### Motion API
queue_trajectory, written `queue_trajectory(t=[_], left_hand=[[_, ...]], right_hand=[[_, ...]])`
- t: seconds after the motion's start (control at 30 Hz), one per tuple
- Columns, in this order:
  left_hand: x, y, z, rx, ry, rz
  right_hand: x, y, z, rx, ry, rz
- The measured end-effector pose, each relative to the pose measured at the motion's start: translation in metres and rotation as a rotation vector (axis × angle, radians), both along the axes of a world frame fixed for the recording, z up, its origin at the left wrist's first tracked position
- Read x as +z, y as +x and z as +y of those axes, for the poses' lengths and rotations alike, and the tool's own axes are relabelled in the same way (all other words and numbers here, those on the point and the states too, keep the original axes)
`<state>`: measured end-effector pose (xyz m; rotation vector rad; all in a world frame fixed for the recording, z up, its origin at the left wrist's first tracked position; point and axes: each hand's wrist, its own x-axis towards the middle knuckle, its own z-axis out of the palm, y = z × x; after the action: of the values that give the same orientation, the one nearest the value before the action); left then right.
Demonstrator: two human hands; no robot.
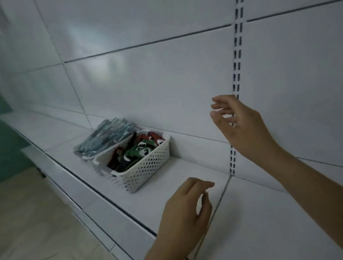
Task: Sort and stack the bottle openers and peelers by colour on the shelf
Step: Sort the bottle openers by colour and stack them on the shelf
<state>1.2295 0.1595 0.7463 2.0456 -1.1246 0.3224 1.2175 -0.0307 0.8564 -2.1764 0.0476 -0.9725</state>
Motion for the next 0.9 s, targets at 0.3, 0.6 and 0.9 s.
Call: queue_trajectory(t=[0.3, 0.6, 0.9], left_hand=[[0.012, 0.177, 0.125, 0.39, -0.047, -0.168], [0.03, 0.238, 0.141, 0.414, 0.446, 0.044], [0.039, 0.262, 0.105, 0.402, 0.806, 0.191]], right_hand=[[-0.028, 0.183, 0.077, 0.068, -0.095, 0.362], [-0.064, 0.257, 0.116, 0.103, -0.645, 1.011], [-0.068, 0.275, 0.111, 0.108, -0.773, 0.888]])
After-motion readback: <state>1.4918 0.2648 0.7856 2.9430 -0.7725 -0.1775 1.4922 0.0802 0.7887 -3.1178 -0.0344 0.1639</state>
